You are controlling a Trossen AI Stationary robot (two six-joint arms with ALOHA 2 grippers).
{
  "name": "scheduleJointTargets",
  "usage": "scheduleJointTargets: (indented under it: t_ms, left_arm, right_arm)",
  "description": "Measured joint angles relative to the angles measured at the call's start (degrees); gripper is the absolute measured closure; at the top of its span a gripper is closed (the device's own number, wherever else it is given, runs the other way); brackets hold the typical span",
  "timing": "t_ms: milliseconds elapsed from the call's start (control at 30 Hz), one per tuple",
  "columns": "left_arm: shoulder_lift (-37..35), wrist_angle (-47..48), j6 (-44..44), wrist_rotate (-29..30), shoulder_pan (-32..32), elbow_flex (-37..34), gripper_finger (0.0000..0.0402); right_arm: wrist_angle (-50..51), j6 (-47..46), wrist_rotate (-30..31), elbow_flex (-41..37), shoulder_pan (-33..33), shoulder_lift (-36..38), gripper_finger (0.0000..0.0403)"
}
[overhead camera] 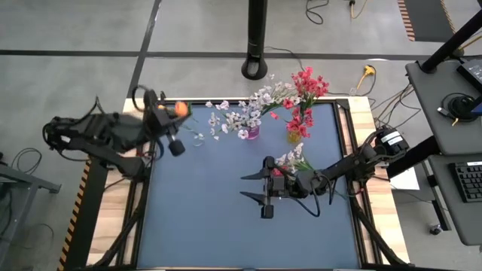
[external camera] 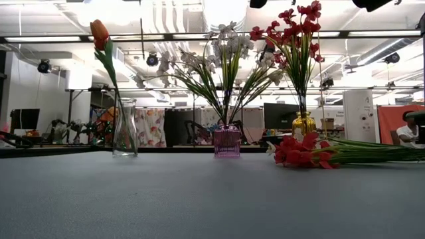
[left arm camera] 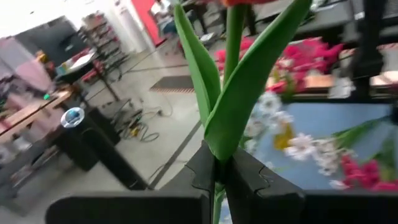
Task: Sort flowers into vase by color
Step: Put the orange tulip into the transparent vase
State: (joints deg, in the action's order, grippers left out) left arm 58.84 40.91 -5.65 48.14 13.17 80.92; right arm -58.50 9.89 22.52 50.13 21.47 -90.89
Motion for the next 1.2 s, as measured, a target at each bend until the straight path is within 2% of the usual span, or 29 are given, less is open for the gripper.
scheduleJointTargets:
  t_ms: [233, 333, 433, 900, 1200]
  left_arm:
    - [-3.60, 0.07, 0.03, -5.59, -10.49, -1.59, 0.0398]
    - [-4.61, 0.05, 1.59, -8.65, -13.71, -3.50, 0.0398]
    - [-5.31, -0.14, 3.83, -9.04, -15.57, -5.28, 0.0398]
    - [-5.89, -7.29, 7.02, -8.62, -17.92, -16.57, 0.0398]
    - [-5.89, -6.36, 8.57, -8.36, -17.92, -17.39, 0.0398]
  right_arm:
    - [0.85, 0.05, -0.02, 0.00, 0.00, 0.00, 0.0204]
    - [0.86, 0.06, -0.02, 0.00, 0.00, 0.00, 0.0204]
    - [1.20, 0.06, -0.02, 0.00, 0.00, 0.00, 0.0204]
    - [1.33, 0.13, -0.02, 0.00, 0.00, -0.02, 0.0204]
    - [1.64, 0.13, 0.00, 0.00, -0.13, -0.02, 0.0204]
